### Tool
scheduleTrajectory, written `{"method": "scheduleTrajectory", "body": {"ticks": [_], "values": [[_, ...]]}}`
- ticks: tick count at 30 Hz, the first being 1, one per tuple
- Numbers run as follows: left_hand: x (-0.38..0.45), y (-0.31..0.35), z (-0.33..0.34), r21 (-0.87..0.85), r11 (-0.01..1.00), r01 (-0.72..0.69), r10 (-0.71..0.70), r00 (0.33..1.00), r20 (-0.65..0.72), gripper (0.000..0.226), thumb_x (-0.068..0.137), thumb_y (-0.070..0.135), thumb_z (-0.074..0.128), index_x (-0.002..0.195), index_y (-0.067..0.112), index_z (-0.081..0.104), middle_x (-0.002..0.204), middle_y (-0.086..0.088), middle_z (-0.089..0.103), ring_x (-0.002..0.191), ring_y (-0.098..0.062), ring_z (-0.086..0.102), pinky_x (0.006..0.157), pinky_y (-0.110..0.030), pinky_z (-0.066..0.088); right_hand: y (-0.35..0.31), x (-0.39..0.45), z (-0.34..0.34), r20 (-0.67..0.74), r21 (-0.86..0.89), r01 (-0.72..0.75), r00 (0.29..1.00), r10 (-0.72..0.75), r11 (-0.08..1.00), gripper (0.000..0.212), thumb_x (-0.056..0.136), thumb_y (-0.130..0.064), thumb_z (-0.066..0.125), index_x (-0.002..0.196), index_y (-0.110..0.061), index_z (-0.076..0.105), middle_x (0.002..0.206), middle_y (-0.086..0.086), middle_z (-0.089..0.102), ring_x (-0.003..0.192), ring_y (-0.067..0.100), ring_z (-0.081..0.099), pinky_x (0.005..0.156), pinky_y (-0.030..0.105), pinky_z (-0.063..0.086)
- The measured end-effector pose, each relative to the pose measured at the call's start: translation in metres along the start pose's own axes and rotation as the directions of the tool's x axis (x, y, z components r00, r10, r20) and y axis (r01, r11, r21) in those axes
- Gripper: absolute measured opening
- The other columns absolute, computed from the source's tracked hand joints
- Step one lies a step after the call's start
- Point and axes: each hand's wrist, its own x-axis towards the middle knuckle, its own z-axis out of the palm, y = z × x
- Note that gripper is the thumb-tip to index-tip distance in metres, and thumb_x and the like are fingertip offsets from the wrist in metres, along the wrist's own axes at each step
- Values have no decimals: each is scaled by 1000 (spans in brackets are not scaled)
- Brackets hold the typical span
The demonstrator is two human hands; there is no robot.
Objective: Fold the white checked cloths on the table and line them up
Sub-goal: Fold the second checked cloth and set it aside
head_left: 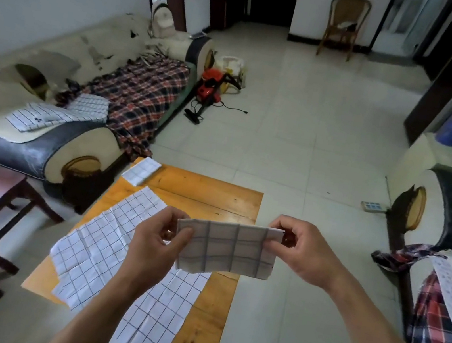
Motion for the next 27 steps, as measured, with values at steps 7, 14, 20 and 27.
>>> {"method": "scheduleTrajectory", "body": {"ticks": [7,14,20,27], "values": [[26,54,106,140,990,-28,29,1000,-8,13,92,13,68,88,24,63,88,12,67,83,-14,64,65,-28,57,49,-8,-101,10,-55,40,999,-39,998,15,88,-14,69,78,-22,61,71,-1,61,63,10,50,60,27,43],[71,86,182,154,981,-119,105,990,92,17,91,8,69,86,22,62,86,9,66,79,-14,62,62,-21,52,90,2,-186,-62,-51,35,997,-38,998,13,86,-16,72,78,-21,63,72,2,63,62,12,52,60,27,45],[146,81,222,192,967,-169,142,979,147,14,92,14,68,89,26,61,87,15,64,81,-13,62,63,-23,53,127,56,-224,-56,-125,-14,998,7,992,15,87,-14,71,77,-20,62,69,2,61,57,5,47,57,23,40],[260,61,258,250,941,-229,201,971,131,13,91,14,67,89,24,60,80,14,62,78,-11,59,63,-21,49,138,164,-279,-41,-368,7,999,-24,930,14,86,-17,69,77,-23,60,70,-8,61,63,9,54,58,20,41]]}}
